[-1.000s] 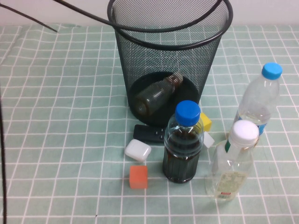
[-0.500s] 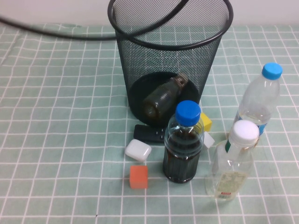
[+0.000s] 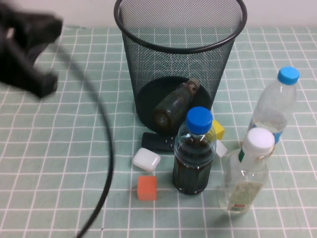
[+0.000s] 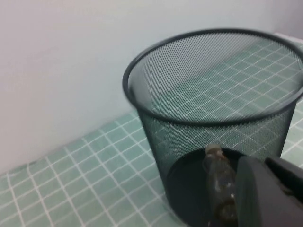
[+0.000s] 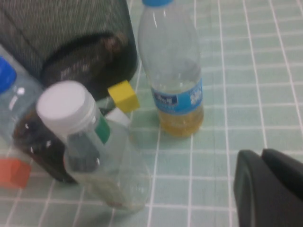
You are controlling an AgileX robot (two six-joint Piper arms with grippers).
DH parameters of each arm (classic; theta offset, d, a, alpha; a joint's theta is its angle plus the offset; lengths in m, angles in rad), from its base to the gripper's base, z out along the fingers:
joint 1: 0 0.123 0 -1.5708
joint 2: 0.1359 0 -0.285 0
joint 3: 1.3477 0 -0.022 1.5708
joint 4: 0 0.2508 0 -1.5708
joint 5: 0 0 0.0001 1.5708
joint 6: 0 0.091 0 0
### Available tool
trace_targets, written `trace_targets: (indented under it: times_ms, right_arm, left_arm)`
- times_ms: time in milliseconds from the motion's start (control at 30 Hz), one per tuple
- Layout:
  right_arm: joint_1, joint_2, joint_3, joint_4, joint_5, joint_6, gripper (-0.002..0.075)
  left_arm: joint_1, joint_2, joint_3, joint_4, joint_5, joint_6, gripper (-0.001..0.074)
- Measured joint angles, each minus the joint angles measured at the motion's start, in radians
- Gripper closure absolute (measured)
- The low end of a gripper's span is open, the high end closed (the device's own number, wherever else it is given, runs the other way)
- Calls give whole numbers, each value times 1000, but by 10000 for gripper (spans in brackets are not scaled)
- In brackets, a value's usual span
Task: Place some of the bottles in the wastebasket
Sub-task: Pick up a bottle from the table with right arm
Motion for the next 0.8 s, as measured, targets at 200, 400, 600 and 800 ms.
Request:
trace_targets:
  times_ms: [200, 400, 600, 800]
  right_arm:
    - [82, 138, -73, 37, -5, -48, 731]
    - [194, 321, -141, 101, -35, -100, 726]
    - [413, 435, -175, 98, -196, -160, 726]
    - [550, 448, -175, 11, -345, -114, 594]
  left_arm:
    - [0, -264, 358, -18, -157, -16, 738]
    - [0, -557, 669, -169, -292, -24, 738]
    - [0, -791, 877, -264, -373, -27, 738]
    - [0, -856, 1016, -270, -348, -19, 738]
